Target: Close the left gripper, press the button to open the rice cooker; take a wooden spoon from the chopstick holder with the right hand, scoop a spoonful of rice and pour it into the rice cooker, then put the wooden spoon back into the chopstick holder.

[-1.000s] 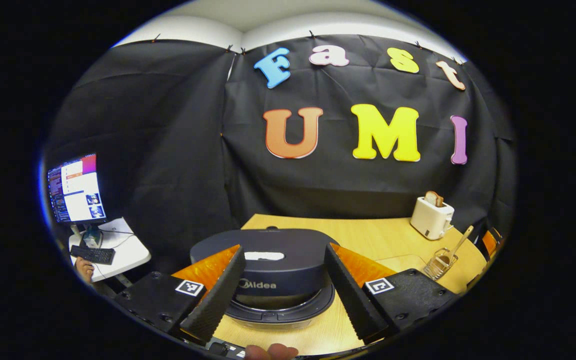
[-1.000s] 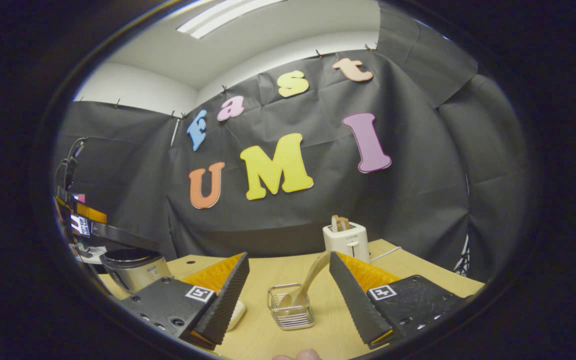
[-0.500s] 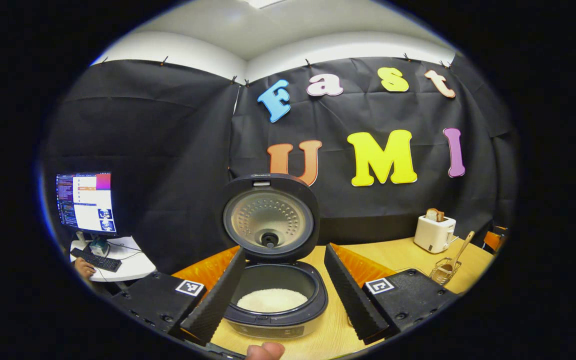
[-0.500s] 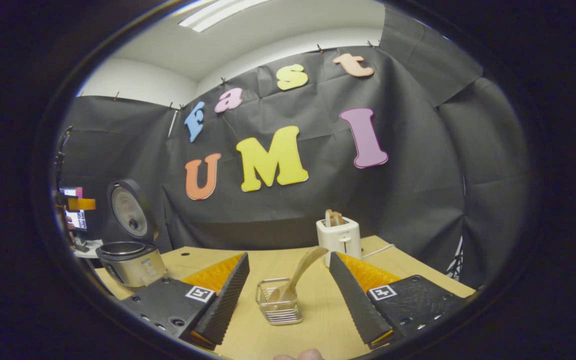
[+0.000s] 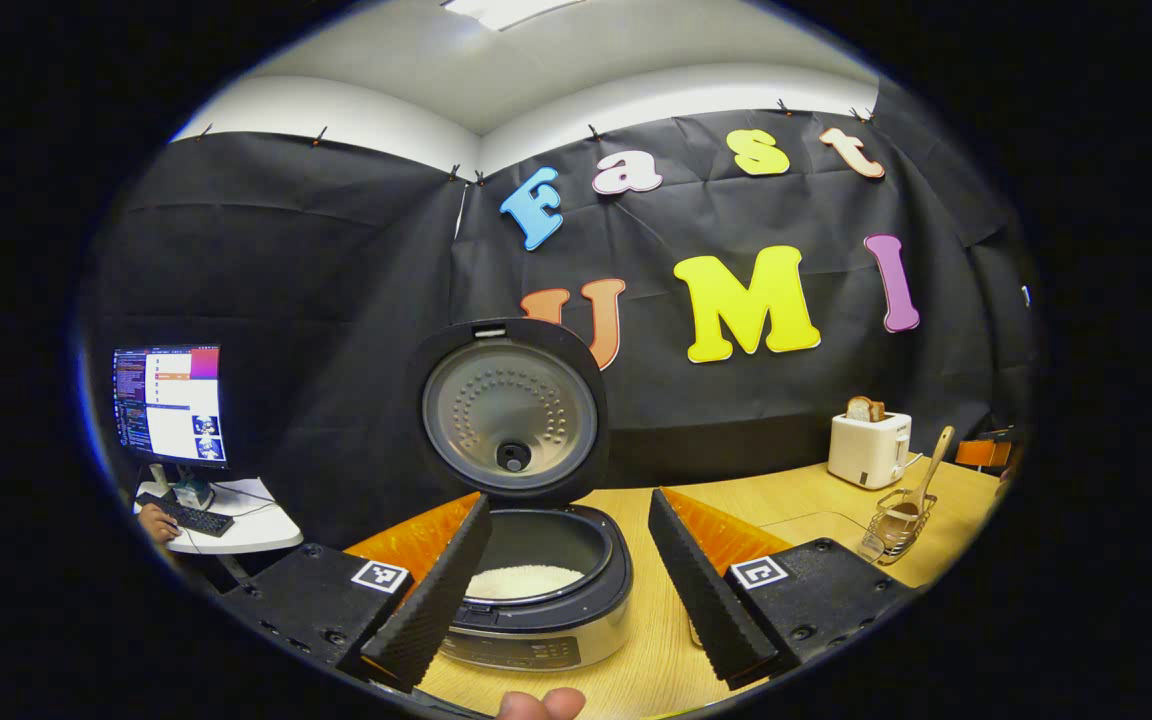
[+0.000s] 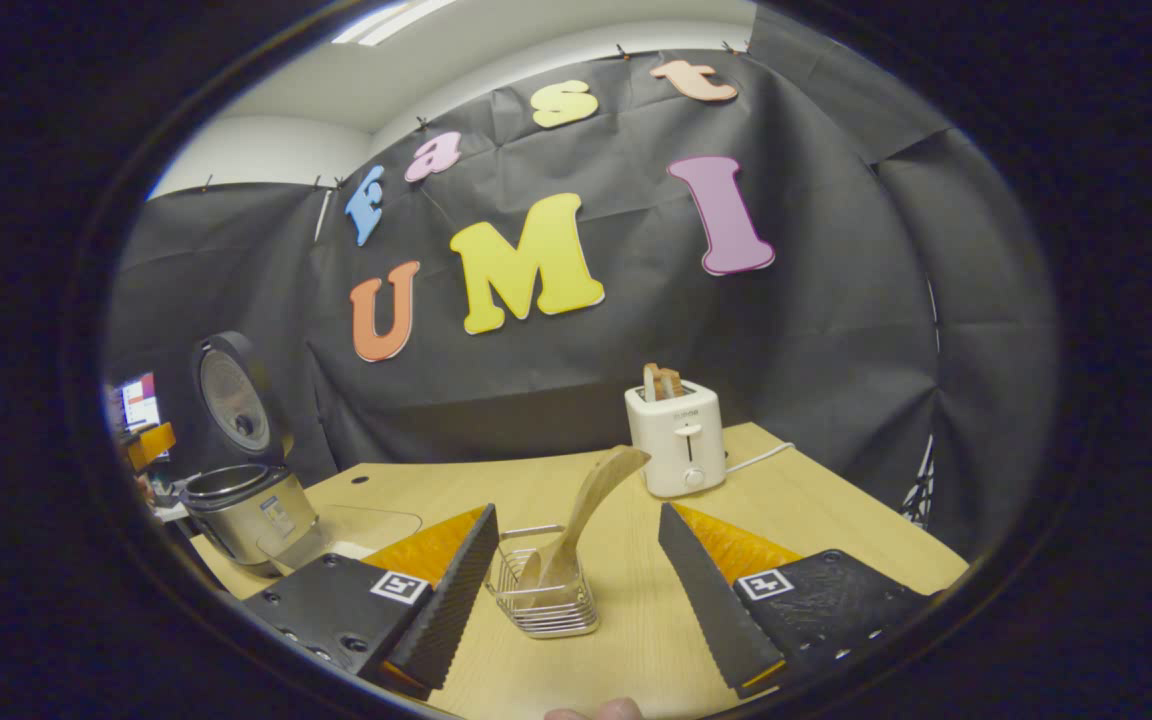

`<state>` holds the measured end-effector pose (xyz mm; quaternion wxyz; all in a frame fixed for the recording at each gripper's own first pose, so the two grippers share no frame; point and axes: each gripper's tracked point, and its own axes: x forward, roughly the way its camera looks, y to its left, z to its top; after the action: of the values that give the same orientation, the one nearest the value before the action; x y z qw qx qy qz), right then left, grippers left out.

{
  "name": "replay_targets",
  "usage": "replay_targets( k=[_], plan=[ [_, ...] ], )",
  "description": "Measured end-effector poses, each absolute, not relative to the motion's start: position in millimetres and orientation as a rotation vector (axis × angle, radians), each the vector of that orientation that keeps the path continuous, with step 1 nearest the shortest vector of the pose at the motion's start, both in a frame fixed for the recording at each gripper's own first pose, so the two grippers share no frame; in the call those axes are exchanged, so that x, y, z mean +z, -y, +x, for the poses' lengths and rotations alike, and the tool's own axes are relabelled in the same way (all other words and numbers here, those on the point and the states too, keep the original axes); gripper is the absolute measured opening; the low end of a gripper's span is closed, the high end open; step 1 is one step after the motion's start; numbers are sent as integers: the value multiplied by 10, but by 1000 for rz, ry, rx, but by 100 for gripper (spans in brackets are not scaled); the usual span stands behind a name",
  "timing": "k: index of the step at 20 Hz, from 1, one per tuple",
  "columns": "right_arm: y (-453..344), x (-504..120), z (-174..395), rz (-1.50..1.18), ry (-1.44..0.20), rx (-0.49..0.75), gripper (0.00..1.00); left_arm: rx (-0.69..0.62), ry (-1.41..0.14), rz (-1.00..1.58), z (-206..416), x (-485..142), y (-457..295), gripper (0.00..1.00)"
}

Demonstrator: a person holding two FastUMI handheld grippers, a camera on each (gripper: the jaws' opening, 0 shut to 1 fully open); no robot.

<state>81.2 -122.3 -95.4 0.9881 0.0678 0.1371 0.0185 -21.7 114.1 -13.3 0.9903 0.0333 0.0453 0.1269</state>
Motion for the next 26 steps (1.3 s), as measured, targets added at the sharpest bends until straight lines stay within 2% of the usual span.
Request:
replay_targets(
  k=[5,8,10,11,12,13,14,16,17,18,19,21,22,24,25,26],
  plan=[
    [1292,-1162,1210,181,-319,14,96,221,-127,59,-201,-366,-1002,100],
    [1305,-1308,1408,202,-350,12,88,248,-144,87,-224,-435,-1104,99],
    [1290,-1409,1514,218,-376,18,94,260,-150,91,-243,-454,-1141,99],
    [1261,-1441,1554,227,-384,24,87,266,-149,90,-243,-455,-1161,99],
    [1235,-1461,1569,233,-388,30,75,272,-149,89,-249,-462,-1187,99],
    [1216,-1486,1612,239,-394,37,72,281,-150,87,-263,-462,-1219,99],
    [1212,-1518,1632,246,-402,42,78,285,-155,85,-268,-477,-1245,99],
    [1147,-1574,1681,267,-415,64,68,294,-159,82,-273,-481,-1267,99],
    [1145,-1600,1717,266,-421,62,49,297,-158,80,-273,-479,-1279,99],
    [1097,-1591,1736,285,-421,87,46,298,-157,79,-267,-476,-1282,99],
    [1051,-1547,1704,300,-420,99,33,297,-157,77,-274,-474,-1276,99],
    [1059,-1578,1715,283,-426,92,14,295,-158,84,-275,-473,-1279,99],
    [1047,-1567,1707,287,-426,99,15,295,-158,86,-281,-466,-1277,99],
    [1009,-1540,1738,286,-415,97,3,294,-152,85,-274,-458,-1275,99],
    [999,-1552,1723,281,-406,99,4,297,-146,82,-278,-441,-1283,99],
    [1025,-1492,1751,271,-399,93,0,296,-142,75,-279,-434,-1288,99]
  ],
)
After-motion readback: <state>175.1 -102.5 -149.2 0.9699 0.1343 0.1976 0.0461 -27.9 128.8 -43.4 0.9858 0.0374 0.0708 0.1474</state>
